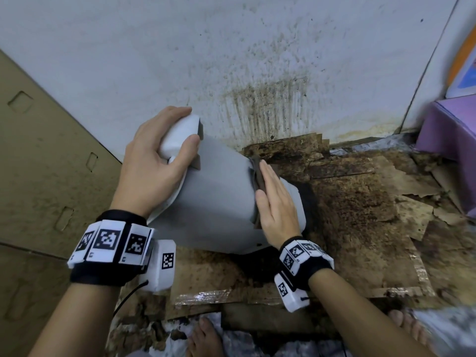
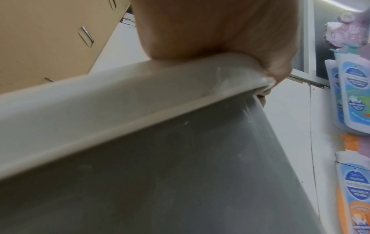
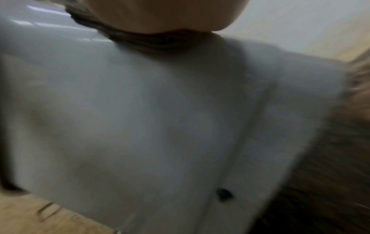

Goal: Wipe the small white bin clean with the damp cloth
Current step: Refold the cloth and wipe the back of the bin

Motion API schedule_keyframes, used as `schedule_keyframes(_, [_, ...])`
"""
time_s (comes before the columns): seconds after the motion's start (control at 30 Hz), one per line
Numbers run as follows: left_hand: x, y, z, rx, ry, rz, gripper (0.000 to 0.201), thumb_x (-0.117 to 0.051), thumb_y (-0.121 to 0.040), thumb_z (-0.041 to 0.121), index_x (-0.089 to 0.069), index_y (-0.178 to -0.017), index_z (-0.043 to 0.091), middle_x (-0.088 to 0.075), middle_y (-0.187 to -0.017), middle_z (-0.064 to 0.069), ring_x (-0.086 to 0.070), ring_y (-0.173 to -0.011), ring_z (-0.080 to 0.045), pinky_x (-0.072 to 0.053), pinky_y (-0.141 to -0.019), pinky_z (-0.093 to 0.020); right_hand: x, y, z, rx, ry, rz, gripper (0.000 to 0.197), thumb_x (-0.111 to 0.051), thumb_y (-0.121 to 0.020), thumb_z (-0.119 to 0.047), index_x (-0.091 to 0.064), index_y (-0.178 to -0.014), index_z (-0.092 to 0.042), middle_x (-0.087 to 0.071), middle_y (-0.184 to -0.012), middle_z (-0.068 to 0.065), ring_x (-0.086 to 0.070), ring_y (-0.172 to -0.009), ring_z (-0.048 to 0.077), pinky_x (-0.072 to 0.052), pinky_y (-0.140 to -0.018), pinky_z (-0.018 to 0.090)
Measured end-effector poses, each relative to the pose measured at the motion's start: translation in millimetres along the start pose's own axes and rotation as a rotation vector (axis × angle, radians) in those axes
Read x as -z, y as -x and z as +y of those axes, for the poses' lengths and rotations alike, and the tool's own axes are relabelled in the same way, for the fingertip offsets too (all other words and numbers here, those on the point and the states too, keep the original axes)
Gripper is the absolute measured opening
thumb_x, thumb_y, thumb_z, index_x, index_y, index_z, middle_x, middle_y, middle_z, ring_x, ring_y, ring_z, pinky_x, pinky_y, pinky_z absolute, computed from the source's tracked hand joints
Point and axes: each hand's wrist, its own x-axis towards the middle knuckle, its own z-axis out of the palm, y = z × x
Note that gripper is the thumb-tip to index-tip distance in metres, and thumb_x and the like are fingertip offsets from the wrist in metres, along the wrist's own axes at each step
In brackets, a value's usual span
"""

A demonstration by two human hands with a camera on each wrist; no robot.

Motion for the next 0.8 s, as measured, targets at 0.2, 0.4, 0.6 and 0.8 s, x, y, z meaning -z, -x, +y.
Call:
schedule_keyframes(0.2, [0,0,2,-0.015,-0.006,-0.015,0.038,-0.062,-0.099,0.032,-0.059,-0.137,0.035,-0.054,-0.134,0.022,-0.048,-0.133,-0.004,-0.032,-0.104,-0.009,14,34,71,-0.305,-0.013,0.003,0.062,-0.023,-0.102,-0.042,-0.021,-0.159,-0.019,-0.017,-0.165,-0.011,-0.010,-0.152,0.000,-0.014,-0.125,0.035])
schedule_keyframes(0.4, [-1,0,3,-0.008,-0.019,-0.013,0.038,-0.060,-0.099,0.031,-0.058,-0.137,0.034,-0.053,-0.132,0.025,-0.048,-0.132,-0.003,-0.033,-0.104,-0.010,5,32,63,-0.427,-0.096,0.114,0.064,-0.025,-0.098,-0.043,-0.030,-0.157,-0.018,-0.026,-0.164,-0.007,-0.016,-0.150,0.001,-0.011,-0.123,0.026])
schedule_keyframes(0.6, [-3,1,5,-0.029,-0.020,-0.028,0.038,-0.060,-0.100,0.031,-0.056,-0.138,0.034,-0.052,-0.133,0.022,-0.047,-0.131,-0.004,-0.033,-0.103,-0.015,-11,7,-8,-0.346,-0.078,0.151,0.075,-0.010,-0.092,-0.052,-0.028,-0.157,-0.019,-0.026,-0.164,-0.005,-0.019,-0.150,0.002,-0.007,-0.122,0.022])
schedule_keyframes(0.8, [-4,0,2,-0.054,-0.038,-0.033,0.039,-0.059,-0.100,0.032,-0.056,-0.139,0.031,-0.056,-0.140,0.012,-0.046,-0.133,-0.007,-0.036,-0.106,-0.021,-24,-25,-103,-0.096,-0.147,0.000,0.073,-0.004,-0.094,-0.047,-0.013,-0.160,-0.018,-0.010,-0.167,-0.008,-0.002,-0.151,-0.004,-0.005,-0.125,0.028])
